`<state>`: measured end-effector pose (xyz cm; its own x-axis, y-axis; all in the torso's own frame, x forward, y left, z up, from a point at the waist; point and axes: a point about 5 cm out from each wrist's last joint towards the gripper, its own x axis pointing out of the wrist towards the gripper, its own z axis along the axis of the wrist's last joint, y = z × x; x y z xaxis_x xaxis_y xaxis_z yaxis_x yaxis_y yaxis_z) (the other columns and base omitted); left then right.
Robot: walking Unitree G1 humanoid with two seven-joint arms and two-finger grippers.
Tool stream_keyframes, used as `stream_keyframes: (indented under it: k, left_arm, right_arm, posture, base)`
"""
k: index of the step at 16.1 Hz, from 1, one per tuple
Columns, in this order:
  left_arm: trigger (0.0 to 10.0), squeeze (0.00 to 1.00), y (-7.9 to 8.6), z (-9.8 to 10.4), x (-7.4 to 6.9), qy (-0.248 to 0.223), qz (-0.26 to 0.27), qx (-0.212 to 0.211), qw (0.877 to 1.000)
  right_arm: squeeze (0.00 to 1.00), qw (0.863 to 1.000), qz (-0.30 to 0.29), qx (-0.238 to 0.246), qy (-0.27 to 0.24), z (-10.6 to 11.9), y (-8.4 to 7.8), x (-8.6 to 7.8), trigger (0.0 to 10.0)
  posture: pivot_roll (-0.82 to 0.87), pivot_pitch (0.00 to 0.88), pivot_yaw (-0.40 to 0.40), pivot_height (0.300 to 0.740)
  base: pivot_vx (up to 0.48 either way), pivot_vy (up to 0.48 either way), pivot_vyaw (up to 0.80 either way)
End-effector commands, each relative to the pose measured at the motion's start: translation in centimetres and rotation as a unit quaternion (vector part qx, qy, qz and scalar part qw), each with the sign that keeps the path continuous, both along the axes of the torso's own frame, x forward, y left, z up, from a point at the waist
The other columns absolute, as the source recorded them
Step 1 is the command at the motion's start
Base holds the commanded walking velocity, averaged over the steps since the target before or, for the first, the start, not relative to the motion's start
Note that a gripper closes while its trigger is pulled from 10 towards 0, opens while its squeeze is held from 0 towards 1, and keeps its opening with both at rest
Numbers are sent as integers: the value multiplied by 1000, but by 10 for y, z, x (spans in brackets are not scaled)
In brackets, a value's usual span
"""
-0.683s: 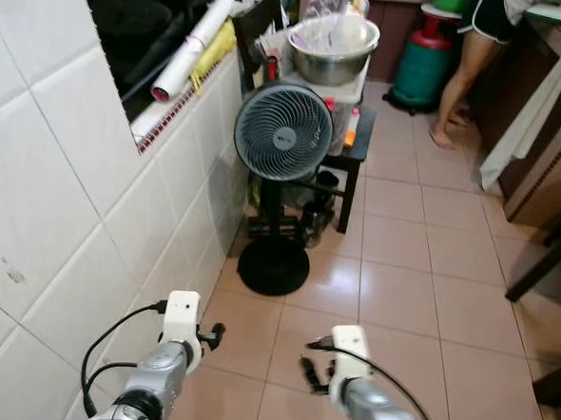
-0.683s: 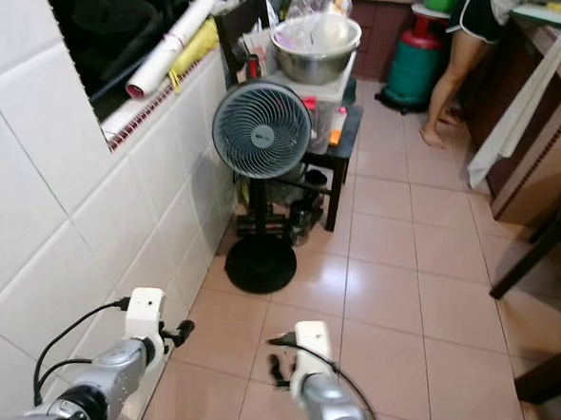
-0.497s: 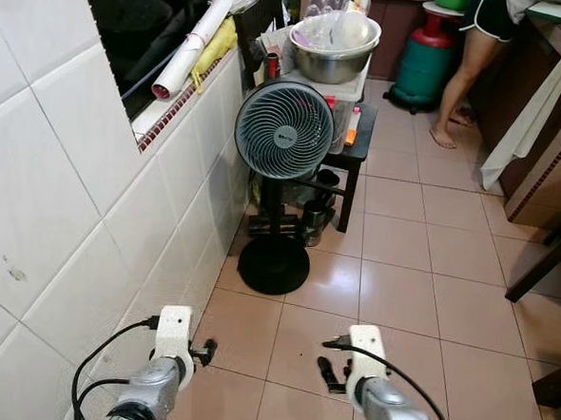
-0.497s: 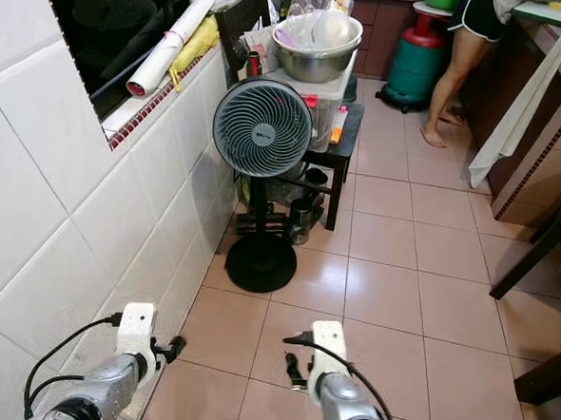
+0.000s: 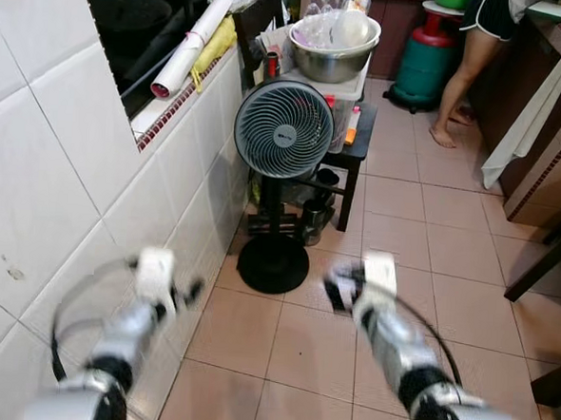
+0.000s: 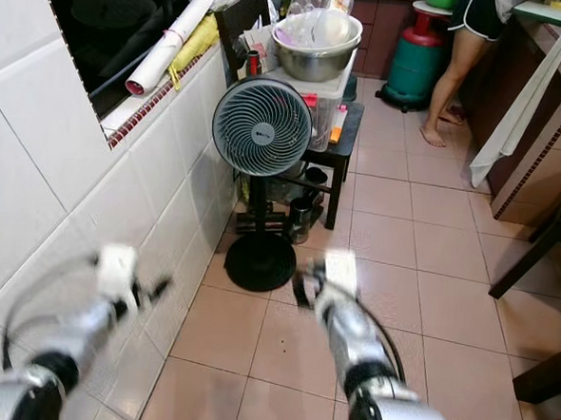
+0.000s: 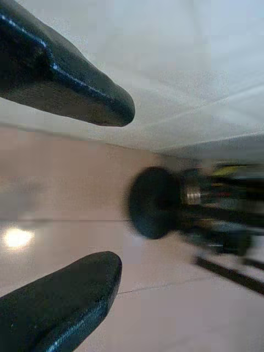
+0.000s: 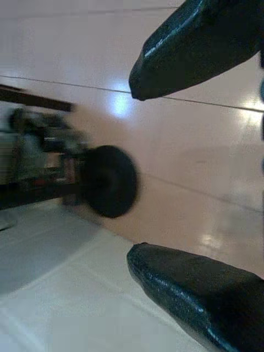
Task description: Setting the table
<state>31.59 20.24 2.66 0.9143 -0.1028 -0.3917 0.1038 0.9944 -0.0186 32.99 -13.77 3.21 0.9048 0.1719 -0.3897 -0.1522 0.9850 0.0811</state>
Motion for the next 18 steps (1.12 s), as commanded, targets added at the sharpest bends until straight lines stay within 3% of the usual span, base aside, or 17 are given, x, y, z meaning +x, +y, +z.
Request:
stream_keyframes:
  k: [1, 2, 4, 7, 9, 11, 13, 16, 18]
  left_arm:
    - [10000, 0, 5, 7, 3, -25, -2, 3, 1000]
    - [10000, 0, 2, 19, 7, -78, -27, 2, 997]
    - [10000, 0, -1, 18, 0, -107, -33, -16, 994]
    - [10000, 0, -9, 7, -30, -147, -32, -40, 988]
    - [10000, 0, -12, 4, -54, -177, -10, -53, 983]
    - [10000, 0, -9, -1, -66, -178, 16, -57, 982]
    - [10000, 0, -7, -5, -76, -163, 24, -53, 985]
    - [10000, 0, -10, -7, -83, -142, 6, -52, 988]
    - [10000, 0, -11, -8, -86, -129, -9, -50, 990]
  right_arm:
    - [0, 1000, 4, 3, -20, 8, 0, 5, 10000]
    - [0, 997, 41, 46, -40, 17, -1, 9, 10000]
    - [0, 996, 64, 41, -51, 15, -4, 5, 10000]
    - [0, 994, 71, 23, -76, 9, -21, -9, 10000]
    - [0, 991, 70, 28, -106, 7, -33, -28, 10000]
    - [0, 987, 69, 3, -143, 11, -38, -41, 10000]
    - [0, 989, 49, 9, -141, 13, -43, -55, 10000]
    - [0, 990, 28, 20, -137, 14, -46, -69, 10000]
    - [0, 991, 22, 28, -132, 17, -43, -90, 10000]
  posture:
    - [0, 0, 16, 740]
    - [6, 0, 9, 740]
    - [5, 0, 6, 740]
    - [11, 0, -7, 740]
    - [3, 0, -6, 740]
    - [-10, 0, 8, 740]
    - [-22, 0, 28, 740]
    - [-25, 0, 52, 740]
    - [-31, 0, 82, 740]
  base:
    - [0, 0, 0]
    - [0, 0, 0]
    - [0, 0, 0]
    - [0, 0, 0]
    - [0, 0, 0]
    - [0, 0, 0]
    - [0, 0, 0]
    - [0, 0, 0]
    - [0, 0, 0]
